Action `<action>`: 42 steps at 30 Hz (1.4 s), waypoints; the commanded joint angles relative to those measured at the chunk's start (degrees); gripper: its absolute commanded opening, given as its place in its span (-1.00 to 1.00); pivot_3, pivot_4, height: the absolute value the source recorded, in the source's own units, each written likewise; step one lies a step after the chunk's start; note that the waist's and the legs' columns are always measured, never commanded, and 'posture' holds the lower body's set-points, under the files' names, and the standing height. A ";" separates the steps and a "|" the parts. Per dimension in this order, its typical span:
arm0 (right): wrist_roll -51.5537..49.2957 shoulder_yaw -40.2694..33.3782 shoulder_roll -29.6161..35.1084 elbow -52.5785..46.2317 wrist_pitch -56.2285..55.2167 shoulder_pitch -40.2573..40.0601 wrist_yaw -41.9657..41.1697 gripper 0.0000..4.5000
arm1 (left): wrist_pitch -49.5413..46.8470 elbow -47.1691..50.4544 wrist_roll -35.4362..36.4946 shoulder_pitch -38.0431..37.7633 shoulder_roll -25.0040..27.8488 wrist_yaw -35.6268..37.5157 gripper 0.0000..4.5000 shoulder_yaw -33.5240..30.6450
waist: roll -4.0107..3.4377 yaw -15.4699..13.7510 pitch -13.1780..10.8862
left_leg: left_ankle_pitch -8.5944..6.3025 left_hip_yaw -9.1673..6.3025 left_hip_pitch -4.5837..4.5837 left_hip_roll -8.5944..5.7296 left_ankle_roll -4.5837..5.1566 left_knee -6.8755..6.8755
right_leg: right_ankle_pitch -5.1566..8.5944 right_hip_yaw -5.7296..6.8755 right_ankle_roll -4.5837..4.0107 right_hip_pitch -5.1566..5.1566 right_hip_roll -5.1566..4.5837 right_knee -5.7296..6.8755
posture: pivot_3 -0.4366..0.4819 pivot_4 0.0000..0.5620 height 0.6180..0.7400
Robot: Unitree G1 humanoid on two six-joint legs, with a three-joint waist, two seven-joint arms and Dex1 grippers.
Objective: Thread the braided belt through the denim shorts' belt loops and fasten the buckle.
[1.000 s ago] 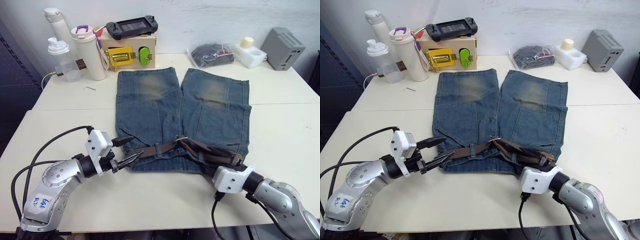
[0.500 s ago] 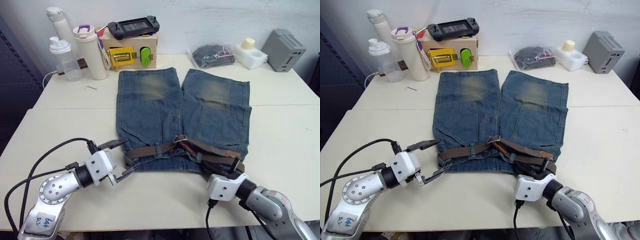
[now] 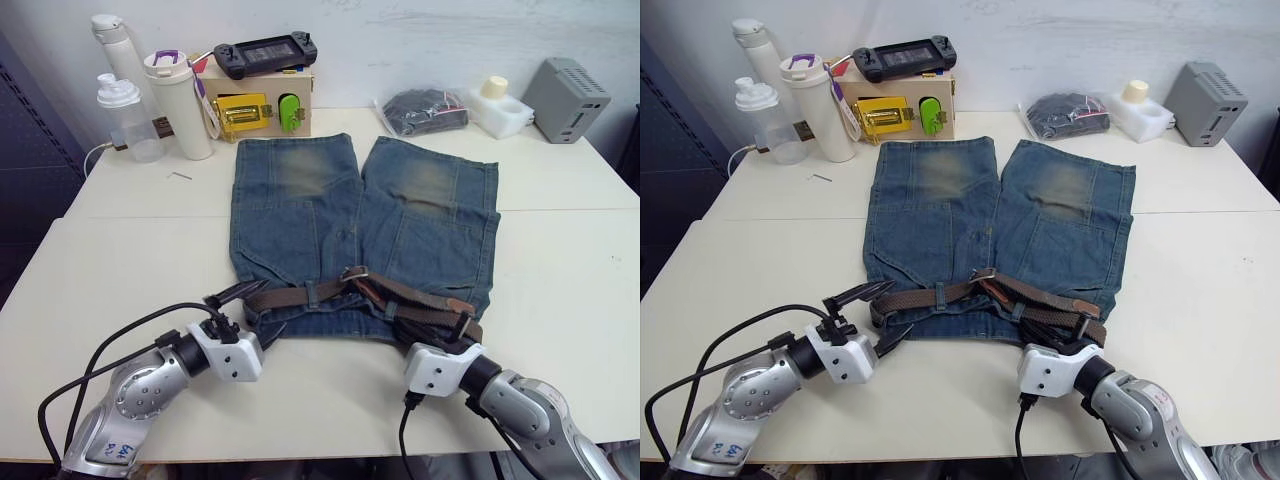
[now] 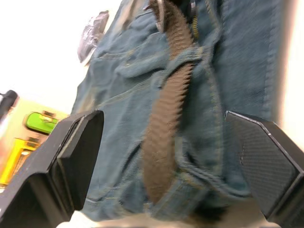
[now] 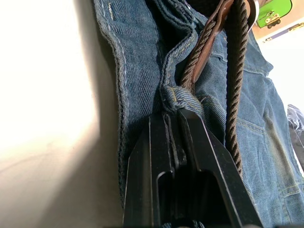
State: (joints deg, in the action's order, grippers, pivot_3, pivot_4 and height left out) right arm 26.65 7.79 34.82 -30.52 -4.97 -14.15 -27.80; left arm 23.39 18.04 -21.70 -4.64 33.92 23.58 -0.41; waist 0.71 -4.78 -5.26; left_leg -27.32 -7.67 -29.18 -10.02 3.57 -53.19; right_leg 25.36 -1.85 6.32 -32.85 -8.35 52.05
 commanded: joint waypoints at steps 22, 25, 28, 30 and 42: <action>1.72 3.91 -1.53 -1.01 0.41 -2.38 -0.67 -1.00 | -6.04 0.67 7.83 0.28 -1.80 -0.97 0.98 -2.95 | 0.06 -0.08 0.04 | -0.04 -0.14 0.00 0.01 -0.11 0.00 | 0.02 0.04 0.03 -0.12 0.00 0.28 | -0.05 -0.47 -0.55; 2.02 4.18 -1.83 -1.19 0.60 -2.54 -0.51 -1.00 | -7.30 1.60 9.33 0.97 -2.41 -0.40 0.98 -2.80 | 0.08 -0.07 0.05 | -0.05 -0.15 0.00 0.00 -0.13 0.00 | 0.02 0.04 0.03 -0.16 -0.01 0.38 | -0.05 -0.47 -0.55; 2.24 4.52 -2.12 -1.41 0.88 -2.76 -0.25 -1.00 | -7.77 2.16 8.46 0.92 -1.81 -0.26 0.98 -2.81 | 0.12 -0.05 0.08 | -0.09 -0.23 -0.01 0.02 -0.20 0.00 | 0.02 0.04 0.03 -0.21 0.01 0.48 | -0.05 -0.47 -0.55; 2.45 4.78 -2.26 -1.64 1.09 -2.99 -0.10 -1.00 | -8.24 2.12 8.67 1.27 -2.09 -0.45 0.98 -2.71 | 0.12 -0.06 0.08 | -0.11 -0.29 -0.01 0.05 -0.24 0.00 | 0.04 0.05 0.05 -0.22 0.05 0.51 | -0.05 -0.47 -0.55; 3.06 5.86 -2.80 -2.58 2.27 -3.53 0.09 -1.00 | -7.47 2.00 3.04 3.11 -0.59 0.62 -0.15 1.73 | 0.12 -0.18 0.08 | -0.18 -0.44 -0.08 0.07 -0.40 0.00 | 0.12 0.04 -0.01 -0.41 0.09 0.84 | -0.05 -0.47 -0.55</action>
State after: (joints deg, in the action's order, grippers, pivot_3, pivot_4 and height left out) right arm 29.36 11.07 32.88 -33.17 -2.75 -15.23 -26.68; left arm 16.04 18.55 -17.75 -2.21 32.69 24.15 1.20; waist 0.84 -4.96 -5.18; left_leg -27.50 -8.11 -29.26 -9.95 3.17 -53.19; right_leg 25.49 -1.81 6.31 -33.26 -8.25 52.89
